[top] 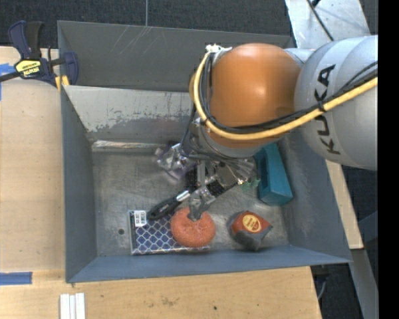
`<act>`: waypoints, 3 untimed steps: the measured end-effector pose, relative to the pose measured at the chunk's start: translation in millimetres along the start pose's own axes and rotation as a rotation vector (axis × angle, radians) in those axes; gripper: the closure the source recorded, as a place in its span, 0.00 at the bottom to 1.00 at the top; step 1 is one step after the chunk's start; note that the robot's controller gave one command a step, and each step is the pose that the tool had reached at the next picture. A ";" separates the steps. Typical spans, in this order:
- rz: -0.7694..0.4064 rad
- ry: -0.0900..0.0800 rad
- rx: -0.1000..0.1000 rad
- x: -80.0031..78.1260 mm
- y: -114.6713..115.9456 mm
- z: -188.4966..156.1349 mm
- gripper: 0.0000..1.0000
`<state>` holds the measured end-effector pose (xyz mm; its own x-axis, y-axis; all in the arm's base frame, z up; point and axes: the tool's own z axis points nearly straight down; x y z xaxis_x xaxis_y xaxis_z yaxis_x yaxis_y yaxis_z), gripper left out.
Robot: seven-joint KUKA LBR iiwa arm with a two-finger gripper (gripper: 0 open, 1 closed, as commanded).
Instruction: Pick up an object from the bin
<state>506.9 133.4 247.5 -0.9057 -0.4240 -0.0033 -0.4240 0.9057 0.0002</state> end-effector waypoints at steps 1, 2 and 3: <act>0.007 -0.007 0.002 -3.8 -19.9 50.8 0.00; -0.115 0.000 0.001 11.7 -27.3 95.3 0.00; -0.232 0.003 0.000 1.1 -28.8 150.9 1.00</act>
Offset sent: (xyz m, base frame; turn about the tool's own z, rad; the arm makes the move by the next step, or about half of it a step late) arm -0.0120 -0.0417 -0.1304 -0.2627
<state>518.6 107.1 96.6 -0.7839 -0.6209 -0.0003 -0.6209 0.7839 -0.0003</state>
